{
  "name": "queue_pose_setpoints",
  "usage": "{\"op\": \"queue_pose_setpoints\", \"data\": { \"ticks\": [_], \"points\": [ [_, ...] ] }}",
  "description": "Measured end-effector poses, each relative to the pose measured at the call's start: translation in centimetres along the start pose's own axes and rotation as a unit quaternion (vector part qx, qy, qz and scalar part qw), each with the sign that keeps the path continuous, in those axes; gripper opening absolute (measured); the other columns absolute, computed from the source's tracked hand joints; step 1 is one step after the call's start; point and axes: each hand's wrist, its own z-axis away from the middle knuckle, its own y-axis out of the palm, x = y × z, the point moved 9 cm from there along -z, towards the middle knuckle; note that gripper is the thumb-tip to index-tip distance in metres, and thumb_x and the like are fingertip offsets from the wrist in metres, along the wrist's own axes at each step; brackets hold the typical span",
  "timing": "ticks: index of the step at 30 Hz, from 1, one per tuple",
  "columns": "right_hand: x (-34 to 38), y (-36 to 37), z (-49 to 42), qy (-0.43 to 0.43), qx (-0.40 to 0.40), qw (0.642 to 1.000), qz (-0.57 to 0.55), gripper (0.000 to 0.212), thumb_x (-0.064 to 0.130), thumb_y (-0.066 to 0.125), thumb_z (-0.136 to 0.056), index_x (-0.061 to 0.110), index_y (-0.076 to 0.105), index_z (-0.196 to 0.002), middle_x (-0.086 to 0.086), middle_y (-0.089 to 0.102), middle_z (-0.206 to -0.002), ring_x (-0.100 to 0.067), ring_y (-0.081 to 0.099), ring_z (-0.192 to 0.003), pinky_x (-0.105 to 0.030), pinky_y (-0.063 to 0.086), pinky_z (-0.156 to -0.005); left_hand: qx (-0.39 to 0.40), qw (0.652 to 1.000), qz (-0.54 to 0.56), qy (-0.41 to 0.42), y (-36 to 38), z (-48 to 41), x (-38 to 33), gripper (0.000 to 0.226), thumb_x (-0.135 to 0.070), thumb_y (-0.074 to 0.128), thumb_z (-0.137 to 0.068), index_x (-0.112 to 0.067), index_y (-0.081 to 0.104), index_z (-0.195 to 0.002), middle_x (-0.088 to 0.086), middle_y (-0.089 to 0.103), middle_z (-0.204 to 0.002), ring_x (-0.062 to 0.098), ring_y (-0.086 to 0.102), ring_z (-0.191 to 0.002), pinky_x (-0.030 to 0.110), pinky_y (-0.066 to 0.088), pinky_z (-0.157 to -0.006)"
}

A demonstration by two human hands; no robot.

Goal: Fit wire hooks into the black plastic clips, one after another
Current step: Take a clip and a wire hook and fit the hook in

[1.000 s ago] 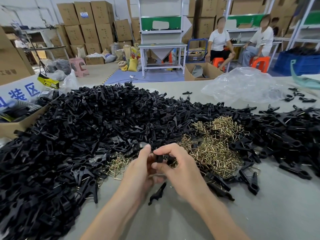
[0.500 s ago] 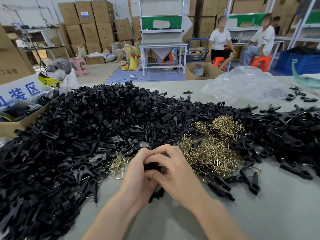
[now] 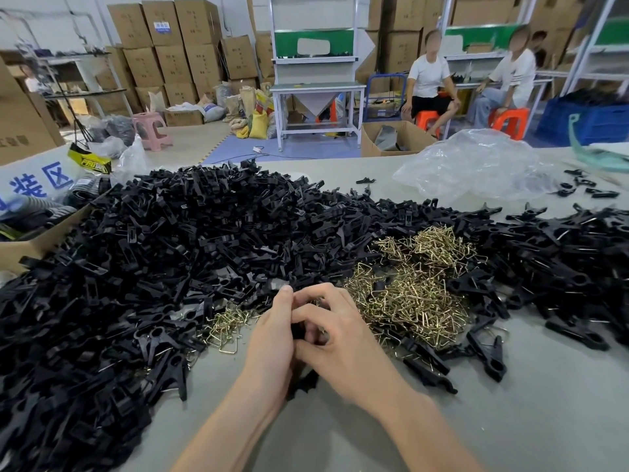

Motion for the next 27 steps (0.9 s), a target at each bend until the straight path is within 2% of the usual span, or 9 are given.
{"op": "queue_pose_setpoints", "data": {
  "ticks": [5, 10, 14, 16, 19, 22, 23, 25, 27],
  "points": [
    [-0.2, 0.0, 0.1, 0.006, 0.003, 1.000, 0.000, 0.026, 0.019, 0.070, -0.081, 0.029, 0.073, -0.105, 0.023, 0.050, -0.121, -0.001, 0.041, -0.114, -0.011, 0.039, -0.086, -0.014, 1.000, -0.024, 0.001, -0.2, 0.0, 0.1, 0.066, -0.051, 0.041, -0.102, -0.021, 0.061, -0.046, 0.001, 0.053, -0.048, 0.015, 0.051, -0.044, 0.028, 0.037, -0.049],
    [0.1, 0.0, 0.1, 0.002, 0.008, 1.000, -0.003, 0.027, 0.023, 0.068, -0.083, 0.031, 0.072, -0.109, 0.023, 0.052, -0.120, -0.001, 0.042, -0.114, -0.015, 0.041, -0.085, -0.014, 0.999, -0.050, 0.014, -0.4, 0.0, -0.2, 0.070, -0.051, 0.039, -0.102, -0.019, 0.055, -0.042, 0.001, 0.054, -0.045, 0.013, 0.053, -0.041, 0.018, 0.039, -0.039],
    [0.6, -0.3, 0.1, -0.013, -0.002, 1.000, 0.007, 0.029, 0.035, 0.064, -0.085, 0.033, 0.070, -0.113, 0.025, 0.055, -0.122, 0.000, 0.043, -0.119, -0.017, 0.038, -0.098, 0.010, 1.000, -0.005, -0.011, 0.0, 0.2, 0.2, 0.068, -0.054, 0.042, -0.099, -0.021, 0.056, -0.043, 0.001, 0.053, -0.049, 0.015, 0.054, -0.044, 0.025, 0.042, -0.044],
    [0.7, -0.4, 0.1, -0.027, -0.003, 0.999, 0.022, 0.029, 0.037, 0.065, -0.087, 0.030, 0.070, -0.114, 0.024, 0.056, -0.122, -0.001, 0.045, -0.120, -0.016, 0.035, -0.103, 0.039, 0.998, 0.040, -0.021, 0.6, 0.3, 0.2, 0.062, -0.054, 0.041, -0.100, -0.021, 0.068, -0.055, 0.002, 0.064, -0.061, 0.015, 0.065, -0.057, 0.026, 0.051, -0.052],
    [0.7, -0.8, 0.1, -0.037, -0.012, 0.999, 0.037, 0.027, 0.037, 0.069, -0.090, 0.030, 0.069, -0.116, 0.021, 0.056, -0.121, -0.003, 0.048, -0.118, -0.015, 0.036, -0.103, 0.051, 0.995, 0.080, -0.040, 0.6, 0.0, 0.3, 0.050, -0.055, 0.039, -0.101, -0.024, 0.077, -0.094, 0.004, 0.078, -0.098, 0.020, 0.075, -0.090, 0.034, 0.059, -0.069],
    [-0.2, -3.0, -0.1, 0.024, -0.068, 0.997, -0.028, 0.025, 0.041, 0.071, -0.089, 0.036, 0.070, -0.113, 0.021, 0.057, -0.117, -0.003, 0.055, -0.114, -0.015, 0.042, -0.098, -0.015, 0.998, -0.026, 0.053, -1.8, -0.3, -1.2, 0.038, -0.052, 0.039, -0.103, -0.030, 0.069, -0.111, -0.001, 0.076, -0.096, 0.015, 0.071, -0.084, 0.042, 0.056, -0.080],
    [-0.9, -4.4, -0.2, 0.060, -0.101, 0.990, -0.081, 0.025, 0.043, 0.071, -0.088, 0.038, 0.071, -0.112, 0.020, 0.060, -0.114, -0.003, 0.059, -0.110, -0.015, 0.045, -0.094, -0.045, 0.981, -0.140, 0.129, -2.7, -0.2, -2.7, 0.034, -0.050, 0.038, -0.104, -0.033, 0.065, -0.116, -0.006, 0.074, -0.093, 0.011, 0.068, -0.081, 0.040, 0.054, -0.080],
    [-3.0, -8.7, -0.5, 0.133, -0.203, 0.948, -0.206, 0.031, 0.046, 0.069, -0.084, 0.034, 0.071, -0.113, 0.014, 0.068, -0.107, -0.004, 0.065, -0.101, -0.019, 0.052, -0.085, -0.120, 0.883, -0.382, 0.243, -4.2, 0.3, -4.9, 0.034, -0.043, 0.039, -0.103, -0.029, 0.059, -0.126, -0.013, 0.070, -0.097, 0.015, 0.060, -0.093, 0.043, 0.047, -0.087],
    [-5.9, -14.2, -0.2, 0.182, -0.329, 0.836, -0.399, 0.047, 0.042, 0.070, -0.081, 0.015, 0.067, -0.120, 0.003, 0.070, -0.109, -0.011, 0.067, -0.097, -0.023, 0.056, -0.082, -0.203, 0.795, -0.508, 0.262, -5.8, 0.6, -6.2, 0.034, -0.032, 0.047, -0.100, -0.019, 0.059, -0.130, 0.000, 0.064, -0.119, 0.028, 0.052, -0.113, 0.049, 0.038, -0.099]
  ]
}}
